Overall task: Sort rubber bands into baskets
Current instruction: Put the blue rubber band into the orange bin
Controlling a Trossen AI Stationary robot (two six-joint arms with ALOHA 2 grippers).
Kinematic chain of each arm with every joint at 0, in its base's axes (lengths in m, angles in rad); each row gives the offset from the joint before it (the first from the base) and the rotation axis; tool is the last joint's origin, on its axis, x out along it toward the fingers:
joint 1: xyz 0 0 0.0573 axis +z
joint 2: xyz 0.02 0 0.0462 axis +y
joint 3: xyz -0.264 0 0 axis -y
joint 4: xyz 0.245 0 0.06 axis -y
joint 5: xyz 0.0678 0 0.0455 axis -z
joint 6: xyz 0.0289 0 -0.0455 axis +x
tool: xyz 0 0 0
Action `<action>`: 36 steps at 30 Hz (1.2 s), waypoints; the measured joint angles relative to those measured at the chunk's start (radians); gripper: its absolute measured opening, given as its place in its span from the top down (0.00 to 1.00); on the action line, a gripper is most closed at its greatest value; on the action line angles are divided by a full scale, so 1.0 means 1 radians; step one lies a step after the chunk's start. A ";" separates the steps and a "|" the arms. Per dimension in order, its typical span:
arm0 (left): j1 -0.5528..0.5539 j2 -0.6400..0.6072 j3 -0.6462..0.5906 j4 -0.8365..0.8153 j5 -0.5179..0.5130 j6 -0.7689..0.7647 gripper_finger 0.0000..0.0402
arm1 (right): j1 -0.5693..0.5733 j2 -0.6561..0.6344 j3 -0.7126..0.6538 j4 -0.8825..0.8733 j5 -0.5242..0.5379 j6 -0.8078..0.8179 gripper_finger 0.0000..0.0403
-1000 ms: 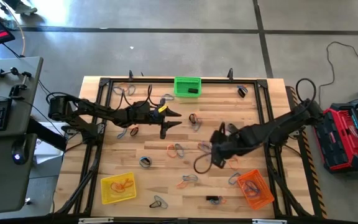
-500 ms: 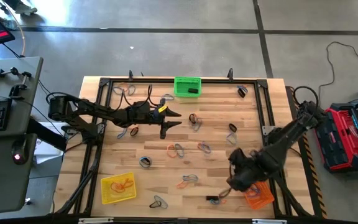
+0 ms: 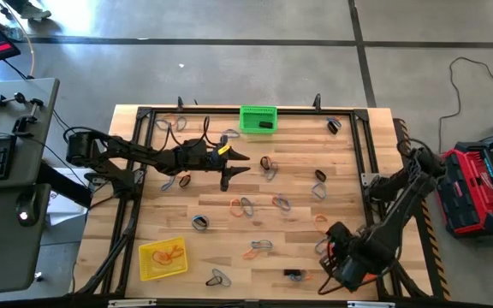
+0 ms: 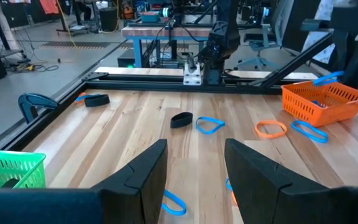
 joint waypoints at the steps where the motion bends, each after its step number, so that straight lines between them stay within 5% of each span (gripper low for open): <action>1: 0.000 0.000 0.000 0.000 0.000 0.000 0.62 | 0.002 0.013 0.000 0.000 -0.013 0.019 1.00; 8: 0.000 0.000 0.000 0.000 -0.002 0.005 0.62 | 0.002 0.090 -0.001 -0.002 -0.117 0.056 1.00; 36: 0.000 0.000 0.000 0.002 -0.003 0.020 0.62 | 0.052 0.112 -0.001 0.015 -0.110 0.057 1.00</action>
